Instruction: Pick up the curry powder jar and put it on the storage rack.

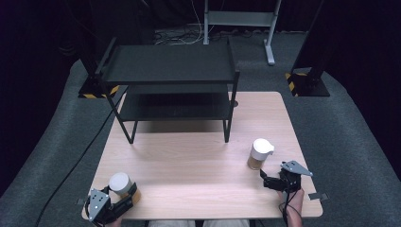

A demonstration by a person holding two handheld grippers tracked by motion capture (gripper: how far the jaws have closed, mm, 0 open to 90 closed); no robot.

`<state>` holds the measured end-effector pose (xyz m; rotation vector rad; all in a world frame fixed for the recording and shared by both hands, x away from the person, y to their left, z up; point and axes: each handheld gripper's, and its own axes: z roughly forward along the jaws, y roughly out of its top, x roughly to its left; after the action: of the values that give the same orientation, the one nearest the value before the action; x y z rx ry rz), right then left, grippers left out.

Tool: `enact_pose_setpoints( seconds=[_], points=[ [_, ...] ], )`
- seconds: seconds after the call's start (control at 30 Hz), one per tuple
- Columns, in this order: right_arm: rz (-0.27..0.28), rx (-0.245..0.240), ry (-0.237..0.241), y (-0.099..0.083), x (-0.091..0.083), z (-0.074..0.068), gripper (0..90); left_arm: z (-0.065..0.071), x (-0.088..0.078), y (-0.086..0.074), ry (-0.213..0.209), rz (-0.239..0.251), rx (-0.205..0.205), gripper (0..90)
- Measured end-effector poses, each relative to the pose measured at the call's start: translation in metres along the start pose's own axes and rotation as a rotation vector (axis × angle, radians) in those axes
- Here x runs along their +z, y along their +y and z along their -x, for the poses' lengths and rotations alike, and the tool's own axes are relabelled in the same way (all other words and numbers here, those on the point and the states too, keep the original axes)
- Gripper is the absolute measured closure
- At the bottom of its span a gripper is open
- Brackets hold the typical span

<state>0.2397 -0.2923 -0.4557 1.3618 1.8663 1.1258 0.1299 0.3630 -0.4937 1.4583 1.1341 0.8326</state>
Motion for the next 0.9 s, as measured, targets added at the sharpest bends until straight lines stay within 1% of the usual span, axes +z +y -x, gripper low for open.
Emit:
enact_pose_setpoints(
  seconds=[0.07,0.23,0.37,0.43,0.53,0.63,0.77,0.9],
  points=[
    [0.002,0.001,-0.001,0.000,0.000,0.000,0.2,0.000,0.000,-0.001,-0.001,0.005,0.004,33.1],
    [0.004,0.001,0.000,-0.001,0.000,0.000,0.4,0.000,0.000,-0.001,-0.003,0.005,0.017,33.9],
    [0.007,0.001,0.002,-0.001,0.000,0.001,0.4,-0.003,0.000,-0.001,-0.017,0.009,0.020,34.1],
    [0.009,0.003,0.003,-0.001,0.000,0.001,0.5,-0.005,0.000,-0.002,-0.030,0.011,0.019,34.2],
    [0.011,0.004,0.003,-0.002,-0.001,0.001,0.5,-0.006,0.001,0.002,-0.044,0.000,0.029,34.3],
    [0.013,0.011,0.004,-0.002,-0.001,0.002,0.4,-0.005,0.001,0.003,-0.053,0.000,0.039,34.4],
    [0.017,0.016,0.007,-0.003,-0.001,0.003,0.4,-0.006,0.002,0.010,-0.069,0.002,0.044,34.4],
    [0.018,0.014,0.013,-0.003,-0.001,0.003,0.4,-0.007,0.004,0.016,-0.083,0.011,0.041,34.5]
  ],
)
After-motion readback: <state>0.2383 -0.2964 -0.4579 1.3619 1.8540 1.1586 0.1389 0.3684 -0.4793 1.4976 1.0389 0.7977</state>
